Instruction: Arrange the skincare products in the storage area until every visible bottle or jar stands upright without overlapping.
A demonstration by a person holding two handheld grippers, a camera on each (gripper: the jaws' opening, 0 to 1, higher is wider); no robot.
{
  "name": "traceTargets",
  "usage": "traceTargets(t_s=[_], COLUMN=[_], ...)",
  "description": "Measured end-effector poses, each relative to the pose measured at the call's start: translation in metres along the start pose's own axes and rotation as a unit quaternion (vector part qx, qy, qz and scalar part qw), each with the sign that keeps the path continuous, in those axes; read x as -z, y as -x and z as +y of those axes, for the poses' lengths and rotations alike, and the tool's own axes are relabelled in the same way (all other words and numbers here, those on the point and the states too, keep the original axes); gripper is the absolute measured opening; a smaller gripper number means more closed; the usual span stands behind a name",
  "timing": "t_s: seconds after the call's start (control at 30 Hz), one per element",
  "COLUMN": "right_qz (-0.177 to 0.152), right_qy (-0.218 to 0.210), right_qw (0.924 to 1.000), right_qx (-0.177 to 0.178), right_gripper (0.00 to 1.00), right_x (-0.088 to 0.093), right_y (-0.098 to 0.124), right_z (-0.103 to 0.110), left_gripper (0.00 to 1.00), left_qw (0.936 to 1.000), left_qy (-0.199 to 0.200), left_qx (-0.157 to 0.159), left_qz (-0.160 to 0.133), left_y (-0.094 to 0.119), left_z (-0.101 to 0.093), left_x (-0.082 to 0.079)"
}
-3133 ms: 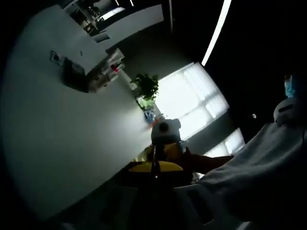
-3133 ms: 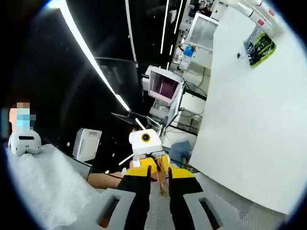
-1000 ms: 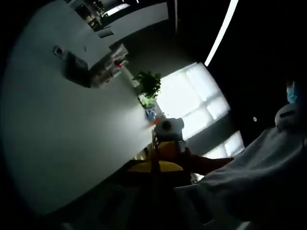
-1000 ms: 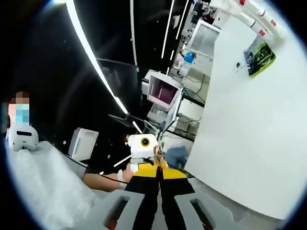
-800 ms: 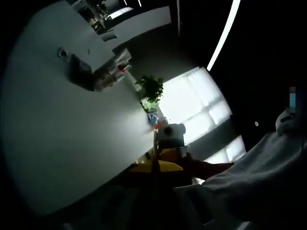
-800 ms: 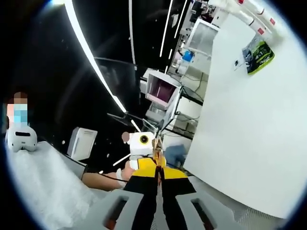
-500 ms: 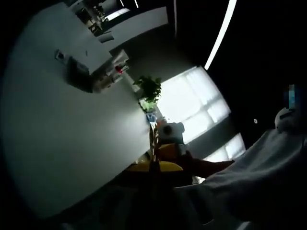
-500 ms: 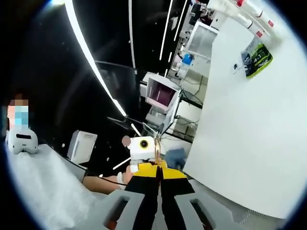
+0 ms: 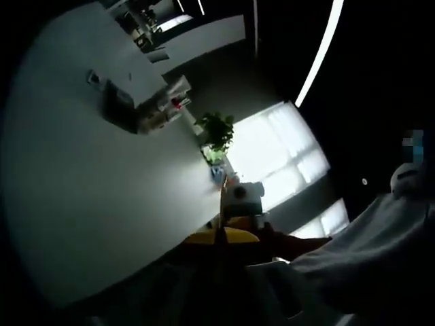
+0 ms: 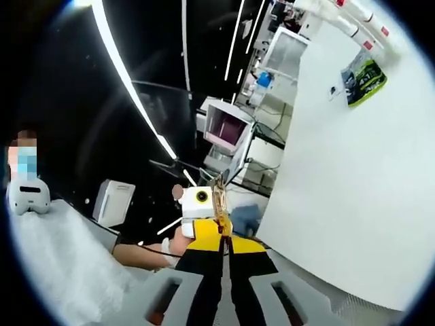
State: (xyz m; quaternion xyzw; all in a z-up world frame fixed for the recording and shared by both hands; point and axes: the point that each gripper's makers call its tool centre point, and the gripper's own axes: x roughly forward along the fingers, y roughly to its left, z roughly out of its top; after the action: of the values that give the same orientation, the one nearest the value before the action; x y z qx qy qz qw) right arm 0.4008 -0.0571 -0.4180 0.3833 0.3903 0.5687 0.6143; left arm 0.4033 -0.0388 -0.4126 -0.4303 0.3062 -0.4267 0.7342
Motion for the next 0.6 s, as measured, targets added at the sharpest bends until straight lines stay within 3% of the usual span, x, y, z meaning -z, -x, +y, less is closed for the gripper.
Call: traceTargets(t_s=[0.3, 0.43, 0.6], right_qz=[-0.006, -0.003, -0.008], right_qy=[-0.003, 0.032, 0.105], right_qw=[1.0000, 0.9994, 0.9931], right_qx=[-0.004, 0.015, 0.052], right_gripper=[0.00, 0.00, 0.17], right_x=[-0.0019, -0.0021, -0.0077], right_y=[0.0001, 0.0001, 0.0026], right_z=[0.0027, 0.0010, -0.0018], left_gripper=[0.00, 0.00, 0.00], left_qw=[0.9999, 0.9999, 0.9997], left_qy=[0.009, 0.013, 0.022], left_qx=[0.004, 0.003, -0.001], left_qz=[-0.002, -0.002, -0.012], left_y=[-0.0005, -0.0006, 0.0008], left_z=[-0.0010, 0.0001, 0.0029], left_x=[-0.0010, -0.0011, -0.0055])
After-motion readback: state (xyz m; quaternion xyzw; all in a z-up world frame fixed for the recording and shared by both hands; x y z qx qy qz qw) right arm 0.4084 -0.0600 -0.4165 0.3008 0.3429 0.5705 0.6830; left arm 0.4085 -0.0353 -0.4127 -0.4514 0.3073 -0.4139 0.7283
